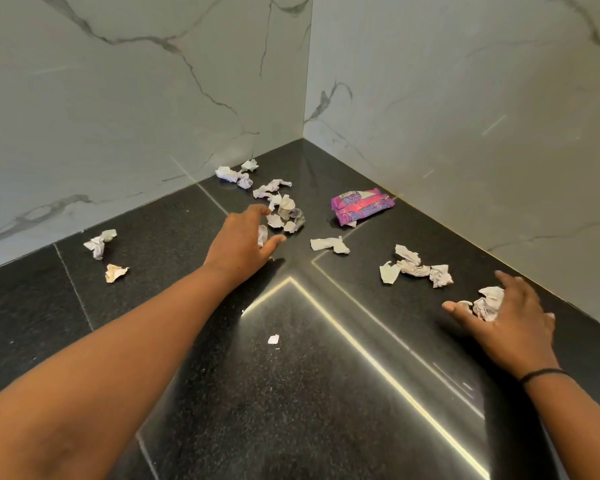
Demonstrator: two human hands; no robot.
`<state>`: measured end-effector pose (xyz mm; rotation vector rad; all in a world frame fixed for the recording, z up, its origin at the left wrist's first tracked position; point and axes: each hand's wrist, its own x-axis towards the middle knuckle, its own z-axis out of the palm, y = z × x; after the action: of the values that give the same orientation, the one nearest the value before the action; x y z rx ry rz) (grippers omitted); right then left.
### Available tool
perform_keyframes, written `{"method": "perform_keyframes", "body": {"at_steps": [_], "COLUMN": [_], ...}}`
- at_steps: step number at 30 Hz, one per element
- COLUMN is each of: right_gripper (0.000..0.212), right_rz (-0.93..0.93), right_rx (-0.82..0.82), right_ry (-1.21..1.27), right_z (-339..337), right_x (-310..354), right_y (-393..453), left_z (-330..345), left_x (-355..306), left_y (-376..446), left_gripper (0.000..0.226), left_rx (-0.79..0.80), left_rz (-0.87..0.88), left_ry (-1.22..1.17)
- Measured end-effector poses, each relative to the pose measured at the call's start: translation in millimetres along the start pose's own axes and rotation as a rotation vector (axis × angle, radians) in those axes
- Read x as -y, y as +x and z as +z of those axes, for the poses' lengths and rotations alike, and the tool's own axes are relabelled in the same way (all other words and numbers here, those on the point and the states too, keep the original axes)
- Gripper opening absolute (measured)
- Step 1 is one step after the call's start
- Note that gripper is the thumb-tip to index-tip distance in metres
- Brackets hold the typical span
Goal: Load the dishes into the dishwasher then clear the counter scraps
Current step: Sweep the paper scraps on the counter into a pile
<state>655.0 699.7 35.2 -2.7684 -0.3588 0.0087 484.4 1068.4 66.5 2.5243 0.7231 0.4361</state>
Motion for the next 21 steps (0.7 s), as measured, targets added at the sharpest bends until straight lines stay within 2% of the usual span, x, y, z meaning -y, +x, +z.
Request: {"method": "perform_keyframes", "body": {"at_steps": [3,6,11,16,21], "right_gripper": [0.123,0.117,0.116,0.108,0.097], "right_rz": [-0.125,-0.178,-0.252,-0.517,-0.654], "right_rx": [0.037,0.049,0.082,0.179,0.293], "right_ry": [0.010,-0.022,-0.068,-0.194,-0.155], "right_z": [16,36,59,72,82], "right_x": [38,83,139,181,207], "right_y": [2,8,59,126,160], "left_z": [9,25,43,51,59], "left_x": [-1,1,3,3,5], "left_y": [27,50,79,97,108], "left_gripper": [0.074,0.082,0.096,0.112,0.109], "left_rx": [0.029,0.029,0.170,0.246,0.233], "left_rz": [0.043,0.122,0.166,0.235,0.185], "left_ry": [0.042,0.169,0.402,0.350,0.346]}}
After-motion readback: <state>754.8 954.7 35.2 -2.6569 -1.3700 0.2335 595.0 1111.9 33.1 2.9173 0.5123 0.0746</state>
